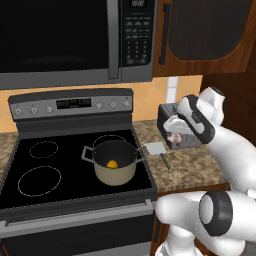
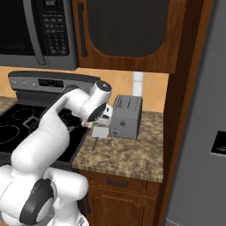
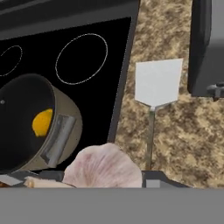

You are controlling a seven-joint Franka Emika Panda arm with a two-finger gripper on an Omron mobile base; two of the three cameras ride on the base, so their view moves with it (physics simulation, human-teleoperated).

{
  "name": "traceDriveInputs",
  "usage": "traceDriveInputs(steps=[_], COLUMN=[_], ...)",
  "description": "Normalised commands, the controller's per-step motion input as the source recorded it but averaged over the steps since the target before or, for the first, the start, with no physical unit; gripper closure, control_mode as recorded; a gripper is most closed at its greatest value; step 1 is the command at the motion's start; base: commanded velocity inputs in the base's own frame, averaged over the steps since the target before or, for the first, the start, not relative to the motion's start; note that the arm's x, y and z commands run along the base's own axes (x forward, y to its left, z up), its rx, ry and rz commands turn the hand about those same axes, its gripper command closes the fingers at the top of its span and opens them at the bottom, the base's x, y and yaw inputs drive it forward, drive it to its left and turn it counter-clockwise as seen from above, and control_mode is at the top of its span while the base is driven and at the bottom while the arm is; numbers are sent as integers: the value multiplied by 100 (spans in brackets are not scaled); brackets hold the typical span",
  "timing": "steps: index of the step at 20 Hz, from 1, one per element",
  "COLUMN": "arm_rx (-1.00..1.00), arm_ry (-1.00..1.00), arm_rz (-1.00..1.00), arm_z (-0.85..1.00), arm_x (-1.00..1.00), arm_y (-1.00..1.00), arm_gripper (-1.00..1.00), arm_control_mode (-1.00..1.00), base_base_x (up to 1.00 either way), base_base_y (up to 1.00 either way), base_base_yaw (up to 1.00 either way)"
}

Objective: Put the garlic and lemon in the pot. Retrieve the spatula and lightly stir the vegetables in the pot.

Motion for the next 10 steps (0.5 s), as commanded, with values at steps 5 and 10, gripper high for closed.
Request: traceDriveInputs(steps=[5,10], arm_rx=[-15,-22], arm_ry=[-1,12], arm_rz=[-1,-8], arm_z=[27,-18], arm_x=[0,9], arm_y=[100,100], arm_gripper=[100,100], arm_control_mode=[-100,-100], base_base_x=[0,0], base_base_y=[0,0], base_base_yaw=[0,0])
